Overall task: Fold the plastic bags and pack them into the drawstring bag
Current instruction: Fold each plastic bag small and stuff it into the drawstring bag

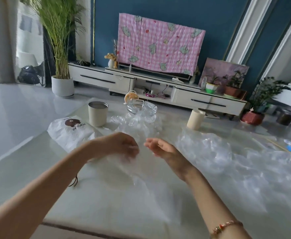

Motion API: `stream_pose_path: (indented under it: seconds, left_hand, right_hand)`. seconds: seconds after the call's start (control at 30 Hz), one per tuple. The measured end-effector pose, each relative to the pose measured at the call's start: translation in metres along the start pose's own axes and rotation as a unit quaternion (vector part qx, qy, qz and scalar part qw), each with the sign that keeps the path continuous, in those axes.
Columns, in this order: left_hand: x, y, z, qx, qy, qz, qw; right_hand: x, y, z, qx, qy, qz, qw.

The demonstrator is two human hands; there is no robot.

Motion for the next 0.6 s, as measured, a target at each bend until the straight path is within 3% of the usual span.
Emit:
stream_pose_path:
  seconds: [0.07,0.13,0.2,0.27,0.33,0.47,0.6]
  left_hand:
    - [-0.018,-0.002,0.035,0.009,-0.029,0.079,0.996]
    - [-0.029,0.002,0.063,0.041,-0.032,0.053,0.997]
    - [-0.043,0.006,0.090,0.109,-0.029,-0.096,0.989]
    - [-0.050,0.009,0.104,0.186,-0.026,-0.243,0.952]
    - [-0.055,0.015,0.118,0.219,-0.030,-0.303,0.927]
    - [-0.054,0.049,0.121,0.136,-0.056,-0.394,0.907]
    - [-0.062,0.061,0.107,0.139,-0.049,-0.348,0.926]
  right_hand:
    - [0.023,0.002,0.024,-0.068,0.030,-0.003,0.997]
    - [0.045,-0.005,0.038,-0.055,0.037,-0.013,0.998]
    - [0.065,-0.021,0.056,0.021,0.039,-0.003,0.999]
    - [0.074,-0.038,0.066,0.082,0.043,0.036,0.995]
    - [0.078,-0.054,0.071,0.122,0.044,0.098,0.987]
    - [0.091,-0.057,0.066,0.135,0.071,0.227,0.962]
    - [0.095,-0.043,0.060,0.126,0.084,0.245,0.958]
Point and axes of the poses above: each hand's wrist, its own z-axis towards the middle knuckle, its own y-axis out of the palm, x = y × z, the point moved 6 cm from there along z, towards the middle knuckle, and after that the axes turned 2 degrees about -x, right-handed, at the moved point
